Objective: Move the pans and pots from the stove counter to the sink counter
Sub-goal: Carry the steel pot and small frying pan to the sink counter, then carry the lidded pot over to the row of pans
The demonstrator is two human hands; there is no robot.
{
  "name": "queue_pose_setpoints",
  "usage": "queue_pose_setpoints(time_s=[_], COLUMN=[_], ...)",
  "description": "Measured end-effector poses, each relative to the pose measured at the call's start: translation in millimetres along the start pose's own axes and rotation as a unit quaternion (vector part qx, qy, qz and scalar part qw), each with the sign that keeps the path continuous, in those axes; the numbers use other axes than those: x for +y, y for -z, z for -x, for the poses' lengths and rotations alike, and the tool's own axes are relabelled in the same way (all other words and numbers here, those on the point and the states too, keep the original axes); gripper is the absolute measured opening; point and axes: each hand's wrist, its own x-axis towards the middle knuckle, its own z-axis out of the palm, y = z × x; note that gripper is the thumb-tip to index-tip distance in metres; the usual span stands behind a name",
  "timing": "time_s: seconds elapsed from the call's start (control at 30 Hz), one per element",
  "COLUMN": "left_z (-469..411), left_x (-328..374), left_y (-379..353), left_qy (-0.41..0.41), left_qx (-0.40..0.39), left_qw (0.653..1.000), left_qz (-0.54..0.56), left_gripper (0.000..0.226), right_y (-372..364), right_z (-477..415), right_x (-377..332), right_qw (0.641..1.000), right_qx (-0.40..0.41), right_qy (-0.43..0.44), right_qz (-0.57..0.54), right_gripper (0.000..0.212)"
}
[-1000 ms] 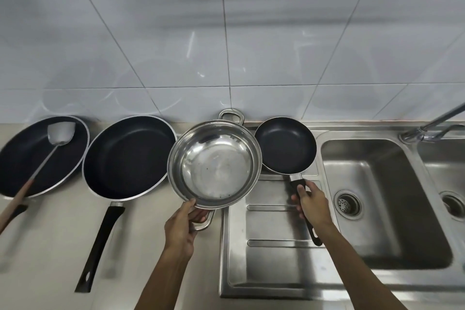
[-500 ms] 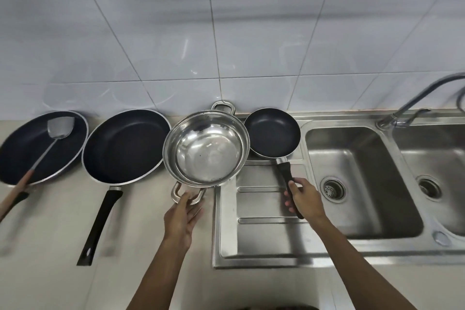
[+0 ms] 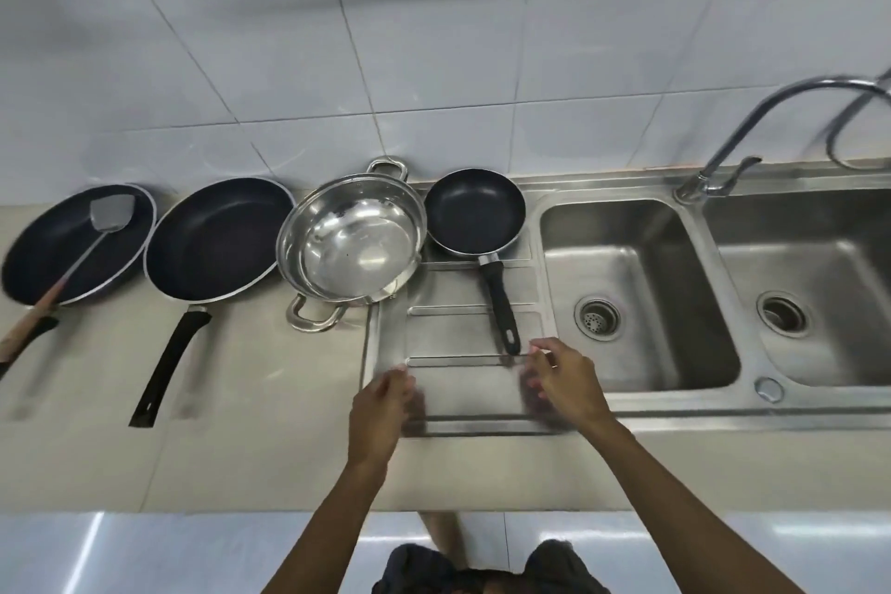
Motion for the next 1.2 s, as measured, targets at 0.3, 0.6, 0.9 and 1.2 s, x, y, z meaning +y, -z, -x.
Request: queue_pose_setpoints(time_s=[0.3,0.6,0.9,1.2], left_z=[97,191,325,460], left_x=[-8,-17,-9,4], left_y=[-162,-360,-591,-835], left_qy=[-0.332,-0.606,-0.706,-0.729], left_qx=[-0.118,-0.254,-0.364,-0.41], left_qw=[0.842,0.553,0.401,0.357], left_qz=[-0.408,-0.512,-0.456,-0.416], left_gripper=[0.043,0.055,0.079,0.079], right_y=[112,282,461,667], right_z=[78,175,289,317], right_x=[84,213,327,442], right_qw=[0.949,0.89,0.873,0.84], right_qx=[0.021,0.171,0.306,0.364], right_qy=[0.221,0.149,-0.131,-0.219], right_qz=[0.224,0.395,0.356,0.339], right_gripper=[0.04,0.049,0.062,0.062])
